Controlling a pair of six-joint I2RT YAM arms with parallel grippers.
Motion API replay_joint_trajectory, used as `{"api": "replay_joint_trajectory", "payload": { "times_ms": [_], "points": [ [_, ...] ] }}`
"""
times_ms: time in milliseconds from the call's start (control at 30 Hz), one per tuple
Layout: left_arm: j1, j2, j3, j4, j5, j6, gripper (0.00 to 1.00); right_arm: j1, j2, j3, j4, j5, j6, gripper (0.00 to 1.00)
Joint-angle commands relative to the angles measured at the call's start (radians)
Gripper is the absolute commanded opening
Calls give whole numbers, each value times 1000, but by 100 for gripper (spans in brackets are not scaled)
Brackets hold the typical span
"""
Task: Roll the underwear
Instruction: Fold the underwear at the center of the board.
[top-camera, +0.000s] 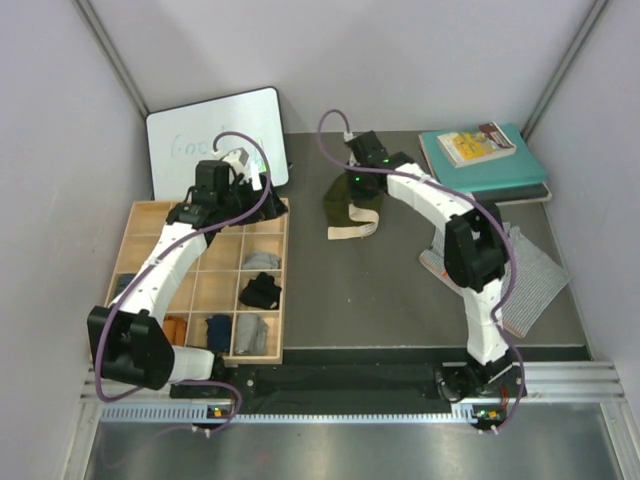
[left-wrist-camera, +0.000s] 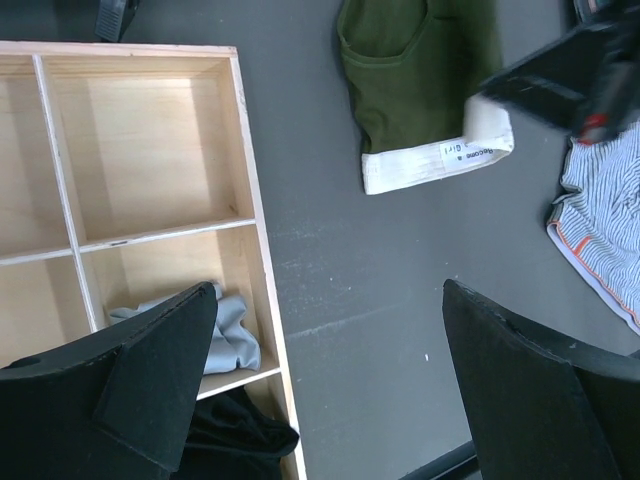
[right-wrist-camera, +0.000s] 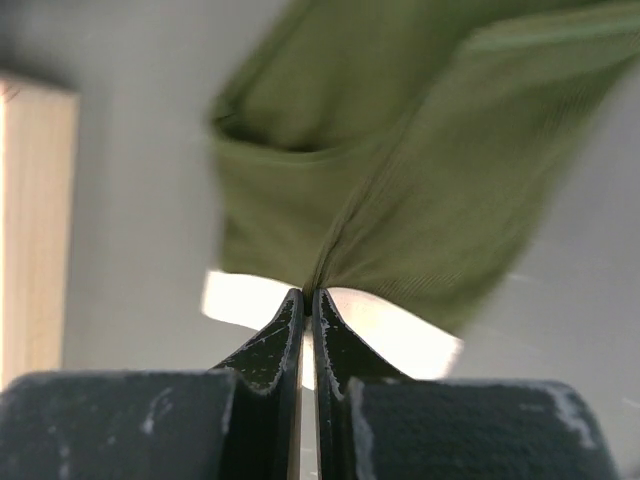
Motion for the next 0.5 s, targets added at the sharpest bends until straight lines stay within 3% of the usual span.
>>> {"api": "replay_joint_trajectory", "payload": {
  "times_ms": [0, 467],
  "points": [
    [1, -43, -8, 53, 24, -3, 98, 73, 109, 112, -4, -44, 40, 0],
    [1, -71, -14, 59, 27, -8, 98, 124, 164, 142, 27, -82, 60, 0]
  ]
}}
